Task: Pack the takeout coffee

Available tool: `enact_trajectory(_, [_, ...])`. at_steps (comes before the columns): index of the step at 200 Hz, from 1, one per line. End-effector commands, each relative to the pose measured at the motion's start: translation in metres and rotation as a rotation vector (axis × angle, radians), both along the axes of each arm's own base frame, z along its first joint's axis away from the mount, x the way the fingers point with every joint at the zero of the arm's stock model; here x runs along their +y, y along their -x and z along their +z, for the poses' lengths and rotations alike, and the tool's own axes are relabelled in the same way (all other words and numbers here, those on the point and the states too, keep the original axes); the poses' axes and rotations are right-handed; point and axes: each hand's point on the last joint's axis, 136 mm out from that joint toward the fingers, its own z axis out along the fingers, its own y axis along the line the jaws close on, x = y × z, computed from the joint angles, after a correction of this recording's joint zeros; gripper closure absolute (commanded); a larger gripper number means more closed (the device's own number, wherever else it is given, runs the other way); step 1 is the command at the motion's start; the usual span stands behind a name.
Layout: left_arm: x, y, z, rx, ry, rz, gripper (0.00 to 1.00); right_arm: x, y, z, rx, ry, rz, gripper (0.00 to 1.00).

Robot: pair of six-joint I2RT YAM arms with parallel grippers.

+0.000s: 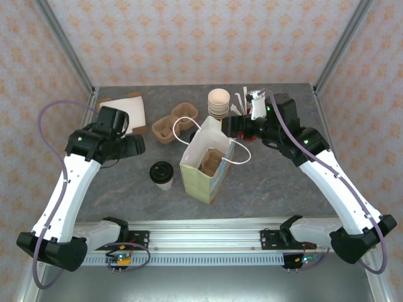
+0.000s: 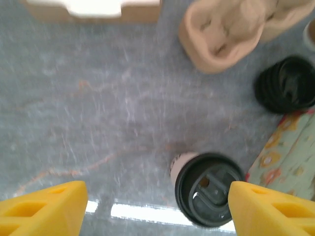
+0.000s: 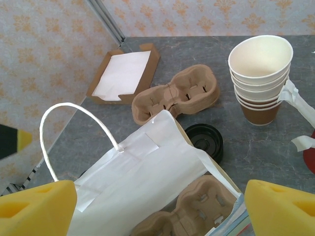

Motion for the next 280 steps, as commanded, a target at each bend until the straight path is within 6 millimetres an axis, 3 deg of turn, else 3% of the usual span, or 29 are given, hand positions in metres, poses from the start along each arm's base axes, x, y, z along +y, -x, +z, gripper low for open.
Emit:
enact_trajectory(1, [-0.021,0.016,-0.022,0.105,0.071,-0.046,0.24,-0.004,0.001,-0.002,-0.025,0.023,-0.006,0.11])
enact_trajectory(62, [-0.060,0.020,-0.053,0.232,-0.014,-0.235,0.17,-0.004,-0.002,-0.012,-0.016,0.040,-0.011,0.11])
enact_trajectory(124, [-0.081,0.011,-0.074,0.290,-0.003,-0.295,0.15,-0.006,-0.002,-0.018,-0.010,0.052,-0.019,0.10])
enact_trajectory(280, [-0.088,0.007,-0.107,0.399,-0.113,-0.379,0.13,-0.006,-0.002,-0.023,0.001,0.055,-0.019,0.10])
